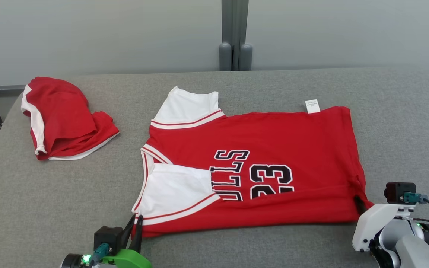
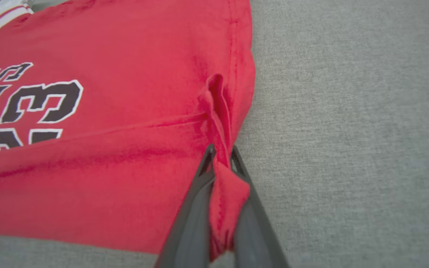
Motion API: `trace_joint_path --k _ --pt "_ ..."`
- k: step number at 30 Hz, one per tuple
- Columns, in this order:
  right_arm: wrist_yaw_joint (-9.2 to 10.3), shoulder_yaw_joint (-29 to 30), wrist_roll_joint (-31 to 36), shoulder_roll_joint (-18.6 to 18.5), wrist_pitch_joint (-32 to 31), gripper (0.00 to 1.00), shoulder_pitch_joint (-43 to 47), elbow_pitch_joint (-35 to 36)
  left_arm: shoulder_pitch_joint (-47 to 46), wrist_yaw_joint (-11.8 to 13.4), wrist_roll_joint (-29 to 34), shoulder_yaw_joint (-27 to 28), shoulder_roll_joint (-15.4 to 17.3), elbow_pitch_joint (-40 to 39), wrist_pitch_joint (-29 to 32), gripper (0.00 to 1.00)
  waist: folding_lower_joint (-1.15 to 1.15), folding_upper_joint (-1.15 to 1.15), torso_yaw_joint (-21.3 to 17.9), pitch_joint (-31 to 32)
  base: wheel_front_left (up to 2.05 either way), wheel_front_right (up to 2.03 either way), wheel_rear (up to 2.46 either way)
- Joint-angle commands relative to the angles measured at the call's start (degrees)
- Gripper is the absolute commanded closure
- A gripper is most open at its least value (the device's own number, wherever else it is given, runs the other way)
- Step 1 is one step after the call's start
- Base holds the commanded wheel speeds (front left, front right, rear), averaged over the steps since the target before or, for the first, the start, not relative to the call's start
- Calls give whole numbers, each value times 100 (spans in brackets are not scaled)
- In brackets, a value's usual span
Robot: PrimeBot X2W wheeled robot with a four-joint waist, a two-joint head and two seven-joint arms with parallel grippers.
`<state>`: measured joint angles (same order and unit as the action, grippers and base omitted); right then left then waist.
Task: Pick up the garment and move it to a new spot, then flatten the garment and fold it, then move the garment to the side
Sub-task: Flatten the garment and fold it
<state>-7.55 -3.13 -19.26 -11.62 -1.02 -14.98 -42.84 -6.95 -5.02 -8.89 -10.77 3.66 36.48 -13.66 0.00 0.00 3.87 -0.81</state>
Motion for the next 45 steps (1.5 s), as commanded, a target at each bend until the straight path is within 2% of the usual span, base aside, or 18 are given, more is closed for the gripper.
trace_joint_path --k 1,3,4,5,7,8,13,17,23,28,31,35,38,42,45 --pt "12 -16 -69 -158 -50 100 144 135 72 32 14 -5 46 -15 2 100 0 0 -3 -22 0 0 0" --pt "11 20 -127 -173 -55 100 262 352 33 51 19 -44 35 -7 3 100 0 0 -3 -41 0 0 0" --pt "11 16 -134 -164 -8 15 318 483 -1 65 19 -64 30 -4 -3 80 0 0 -3 -50 0 0 0" --pt "11 51 -159 -139 40 0 348 572 -36 86 32 -71 28 -9 -17 60 0 0 -7 -57 0 0 0" --pt "11 107 -110 -104 183 0 406 785 -101 136 40 -59 31 -22 -57 27 0 0 -19 -73 0 0 0" --pt "7 86 -42 -106 257 0 431 888 -137 181 39 -35 39 -36 -65 0 0 0 -26 -84 0 0 0" --pt "7 229 174 -40 761 0 442 1332 -255 329 52 49 78 -184 -131 0 0 0 -54 -137 0 0 0" --pt "7 196 345 67 1193 0 426 1679 -307 456 -3 224 73 -647 -153 0 0 0 -90 -223 0 0 0" --pt "7 10 587 113 1470 0 170 2076 -470 290 108 299 118 -1420 -146 0 0 0 -189 -567 0 0 0" --pt "7 -84 833 145 1454 0 -278 2146 -1196 32 220 107 280 -1312 -143 0 0 0 -333 -1063 0 0 0" --pt "7 -189 971 197 1398 0 -670 2145 -1924 -129 194 -95 436 -1076 168 0 0 0 -453 -1418 0 0 0" --pt "7 -369 1126 217 1316 0 -1280 2156 -3038 -240 -12 -384 790 -744 891 0 0 0 -668 -1914 0 0 0" --pt "7 -497 1185 245 1257 0 -1756 2171 -3862 -249 -465 -1023 1166 -584 1515 0 0 0 -862 -2275 0 0 0" --pt "7 -617 1160 307 1186 0 -2368 2148 -4902 -247 -1620 -1991 1943 -546 2510 0 0 0 -1118 -2679 0 0 0" --pt "7 -692 1161 331 1191 0 -2723 2120 -5499 -248 -2274 -3007 2613 -700 3232 0 0 0 -1273 -2892 0 0 0"
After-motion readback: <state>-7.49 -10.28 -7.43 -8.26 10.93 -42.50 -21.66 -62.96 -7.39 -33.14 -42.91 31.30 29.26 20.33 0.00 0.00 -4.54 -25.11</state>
